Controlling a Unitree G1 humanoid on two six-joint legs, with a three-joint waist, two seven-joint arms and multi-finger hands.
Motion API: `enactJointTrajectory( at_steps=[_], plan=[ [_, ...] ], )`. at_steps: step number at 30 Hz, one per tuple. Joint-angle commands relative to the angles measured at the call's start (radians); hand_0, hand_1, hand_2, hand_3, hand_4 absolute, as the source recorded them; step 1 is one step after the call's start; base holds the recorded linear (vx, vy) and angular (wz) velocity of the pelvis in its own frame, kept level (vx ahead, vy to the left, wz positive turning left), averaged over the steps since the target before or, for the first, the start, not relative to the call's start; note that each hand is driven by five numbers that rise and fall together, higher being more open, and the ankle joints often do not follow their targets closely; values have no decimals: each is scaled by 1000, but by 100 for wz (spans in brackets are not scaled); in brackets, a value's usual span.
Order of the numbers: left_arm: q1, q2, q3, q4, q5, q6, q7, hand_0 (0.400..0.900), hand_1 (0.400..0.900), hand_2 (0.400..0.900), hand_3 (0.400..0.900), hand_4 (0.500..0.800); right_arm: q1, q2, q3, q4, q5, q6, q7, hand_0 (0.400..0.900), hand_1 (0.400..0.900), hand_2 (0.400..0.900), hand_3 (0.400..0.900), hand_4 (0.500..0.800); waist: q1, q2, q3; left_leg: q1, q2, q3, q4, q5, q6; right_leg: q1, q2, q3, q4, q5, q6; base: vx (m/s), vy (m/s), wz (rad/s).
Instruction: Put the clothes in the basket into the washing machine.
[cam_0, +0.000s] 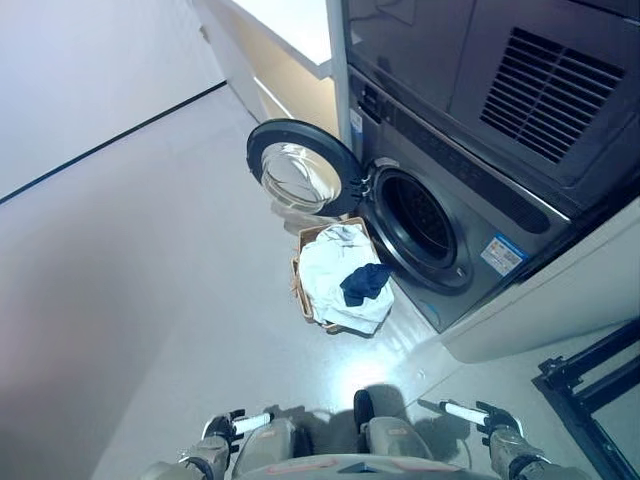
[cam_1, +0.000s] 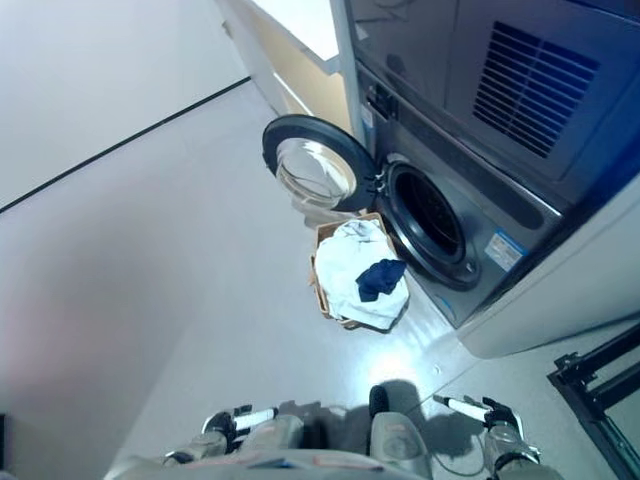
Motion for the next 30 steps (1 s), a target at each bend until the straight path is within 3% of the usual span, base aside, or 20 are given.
enactJointTrajectory(
  at_steps=[1,3,9,11,16,22,25,28,30],
  plan=[
    [110,43,-16,-18,19,15,34,900,900,900,900,800,46,-26,49,-28,-35,-10,-14,900,900,900,900,800,22,52,-9,-75,-49,-83,-200,203,98,10,67,89,63,-59,129,339,14,-17],
    [118,44,-9,-10,23,15,39,900,900,900,900,800,51,-21,57,-28,-47,-14,-17,900,900,900,900,800,24,49,-8,-85,-36,-109,-326,235,82,42,79,91,73,-88,128,347,12,-3],
    [144,50,17,-2,27,15,48,900,900,900,900,800,41,-9,75,-20,-65,-12,-6,900,900,900,900,800,47,24,-30,-124,13,-33,-327,249,66,155,82,131,40,-135,140,451,112,-38],
    [154,59,24,4,29,16,47,900,900,900,900,800,39,4,77,-18,-69,-11,0,900,900,900,900,800,65,2,-55,-97,14,-19,-327,285,86,211,47,163,10,-150,157,708,348,-63],
    [133,85,17,-17,33,14,46,900,900,900,900,800,40,29,83,-36,-58,-17,10,900,900,900,900,800,77,-45,-91,-144,-28,16,-193,206,139,191,-19,163,56,-143,206,408,248,-16],
    [108,127,14,-41,35,16,47,900,900,900,900,800,32,45,97,-114,-45,-30,16,900,900,900,900,800,81,-78,-85,-97,-68,41,-203,118,197,66,-51,124,289,46,282,319,260,-19],
    [84,146,11,-44,24,15,54,900,900,900,900,800,17,49,112,-143,-46,-34,7,900,900,900,900,800,72,-60,-57,-61,-66,36,-234,108,202,-13,-48,79,312,34,260,122,185,-6],
    [55,153,6,-49,16,13,67,900,900,900,900,800,7,49,131,-171,-49,-39,0,900,900,900,900,800,69,-36,-25,-28,-47,26,-273,117,193,-105,-10,55,192,-52,224,49,76,6],
    [46,152,3,-49,21,14,72,900,900,900,900,800,1,50,137,-180,-50,-39,-6,900,900,900,900,800,68,-35,-6,-13,-43,22,-272,115,188,-126,-11,45,127,-44,220,6,-24,13]
  ],
)
